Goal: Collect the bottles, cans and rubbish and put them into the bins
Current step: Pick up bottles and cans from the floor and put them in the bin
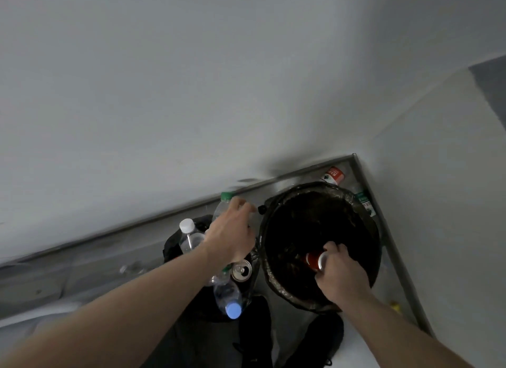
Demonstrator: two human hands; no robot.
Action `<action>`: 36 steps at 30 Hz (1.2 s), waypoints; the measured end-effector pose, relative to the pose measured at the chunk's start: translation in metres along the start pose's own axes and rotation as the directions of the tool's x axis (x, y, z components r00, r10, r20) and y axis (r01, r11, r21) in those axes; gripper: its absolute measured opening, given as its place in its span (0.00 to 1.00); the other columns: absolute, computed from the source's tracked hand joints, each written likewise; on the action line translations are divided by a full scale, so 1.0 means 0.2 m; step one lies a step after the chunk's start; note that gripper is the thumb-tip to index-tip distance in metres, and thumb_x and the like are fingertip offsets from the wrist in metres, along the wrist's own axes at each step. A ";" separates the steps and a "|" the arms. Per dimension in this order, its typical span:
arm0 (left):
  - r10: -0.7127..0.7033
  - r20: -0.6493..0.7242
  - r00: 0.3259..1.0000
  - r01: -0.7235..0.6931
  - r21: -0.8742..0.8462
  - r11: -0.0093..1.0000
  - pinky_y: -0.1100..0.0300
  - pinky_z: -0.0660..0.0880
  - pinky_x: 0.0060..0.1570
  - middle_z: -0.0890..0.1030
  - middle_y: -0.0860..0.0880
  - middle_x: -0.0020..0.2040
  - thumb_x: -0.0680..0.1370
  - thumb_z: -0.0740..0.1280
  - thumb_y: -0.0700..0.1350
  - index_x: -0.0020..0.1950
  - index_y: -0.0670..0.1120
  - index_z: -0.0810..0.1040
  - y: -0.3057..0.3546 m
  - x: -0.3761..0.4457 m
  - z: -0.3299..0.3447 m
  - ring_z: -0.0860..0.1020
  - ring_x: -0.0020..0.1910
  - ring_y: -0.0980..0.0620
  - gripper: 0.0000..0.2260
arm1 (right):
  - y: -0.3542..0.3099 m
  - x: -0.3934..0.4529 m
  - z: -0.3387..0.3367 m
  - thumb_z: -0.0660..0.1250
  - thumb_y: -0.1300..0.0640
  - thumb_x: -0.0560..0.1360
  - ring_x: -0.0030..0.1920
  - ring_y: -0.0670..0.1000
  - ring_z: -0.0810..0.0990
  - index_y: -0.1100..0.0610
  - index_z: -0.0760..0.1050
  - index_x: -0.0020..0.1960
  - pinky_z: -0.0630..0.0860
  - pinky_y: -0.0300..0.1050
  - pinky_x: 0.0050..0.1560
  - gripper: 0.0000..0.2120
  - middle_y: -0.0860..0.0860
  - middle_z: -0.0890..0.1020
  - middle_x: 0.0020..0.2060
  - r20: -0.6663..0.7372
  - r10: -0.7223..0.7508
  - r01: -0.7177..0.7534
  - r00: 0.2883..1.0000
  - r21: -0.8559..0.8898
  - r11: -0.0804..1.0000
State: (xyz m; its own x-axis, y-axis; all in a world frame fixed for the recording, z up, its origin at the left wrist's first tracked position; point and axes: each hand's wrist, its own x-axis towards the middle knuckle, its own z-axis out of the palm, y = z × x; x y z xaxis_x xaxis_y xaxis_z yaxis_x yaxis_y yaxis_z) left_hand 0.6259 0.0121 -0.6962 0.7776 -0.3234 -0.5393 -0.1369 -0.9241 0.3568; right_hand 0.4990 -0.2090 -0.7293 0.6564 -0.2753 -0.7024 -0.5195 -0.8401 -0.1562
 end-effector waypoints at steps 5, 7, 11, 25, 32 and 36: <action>0.024 0.033 0.999 -0.026 0.059 0.998 0.52 0.72 0.59 0.70 0.48 0.70 0.80 0.63 0.46 0.69 0.50 0.73 0.08 0.29 0.07 0.76 0.64 0.42 0.18 | 0.08 0.16 0.12 0.72 0.51 0.74 0.59 0.54 0.80 0.52 0.66 0.73 0.78 0.47 0.55 0.30 0.52 0.73 0.63 0.048 -0.007 0.012 0.999 -0.114 0.993; -0.003 0.061 0.998 0.004 -0.020 1.000 0.54 0.72 0.56 0.77 0.43 0.65 0.79 0.60 0.44 0.65 0.47 0.77 0.12 0.34 0.12 0.77 0.62 0.39 0.15 | 0.11 0.17 0.14 0.72 0.51 0.73 0.60 0.56 0.79 0.51 0.67 0.72 0.78 0.48 0.56 0.29 0.52 0.73 0.64 0.042 -0.020 0.024 0.999 -0.099 0.995; -0.087 0.049 0.995 0.090 -0.067 0.994 0.51 0.75 0.51 0.83 0.40 0.54 0.77 0.58 0.42 0.60 0.47 0.76 0.21 0.30 0.20 0.79 0.55 0.35 0.14 | 0.18 0.06 0.13 0.70 0.52 0.74 0.64 0.55 0.74 0.50 0.67 0.70 0.76 0.48 0.55 0.26 0.50 0.70 0.65 -0.026 -0.071 0.070 0.997 -0.028 0.997; 0.006 0.434 0.901 0.000 -0.013 1.000 0.52 0.77 0.61 0.81 0.47 0.61 0.76 0.62 0.42 0.65 0.54 0.78 0.62 0.21 0.46 0.79 0.62 0.43 0.19 | 0.63 -0.09 -0.22 0.69 0.62 0.74 0.54 0.50 0.78 0.48 0.77 0.56 0.78 0.49 0.52 0.14 0.43 0.74 0.55 -0.457 0.092 0.116 0.885 0.408 0.906; -0.067 0.449 0.891 0.177 -0.208 0.962 0.57 0.76 0.61 0.74 0.51 0.71 0.77 0.62 0.36 0.63 0.51 0.80 0.58 0.52 0.45 0.75 0.67 0.48 0.18 | 0.69 0.43 -0.33 0.66 0.54 0.77 0.61 0.57 0.80 0.52 0.80 0.64 0.73 0.47 0.62 0.16 0.53 0.81 0.63 -0.160 0.208 -0.110 0.965 0.472 0.875; -0.057 0.365 0.929 0.084 -0.058 0.995 0.54 0.75 0.61 0.70 0.47 0.73 0.77 0.64 0.40 0.66 0.52 0.78 0.57 0.71 0.58 0.74 0.69 0.44 0.18 | 0.71 0.74 -0.34 0.72 0.54 0.74 0.65 0.56 0.78 0.53 0.76 0.71 0.72 0.43 0.66 0.25 0.54 0.78 0.68 0.145 0.198 -0.242 0.970 0.439 0.865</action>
State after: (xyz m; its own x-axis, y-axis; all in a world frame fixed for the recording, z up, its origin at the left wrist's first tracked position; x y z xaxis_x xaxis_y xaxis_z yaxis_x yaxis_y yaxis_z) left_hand 0.6499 -0.1639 -0.8211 0.5064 -0.3217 -0.8001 -0.0353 -0.9347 0.3536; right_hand 0.5593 -0.4001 -0.8089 0.4545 -0.3655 -0.8123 -0.8484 -0.4554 -0.2698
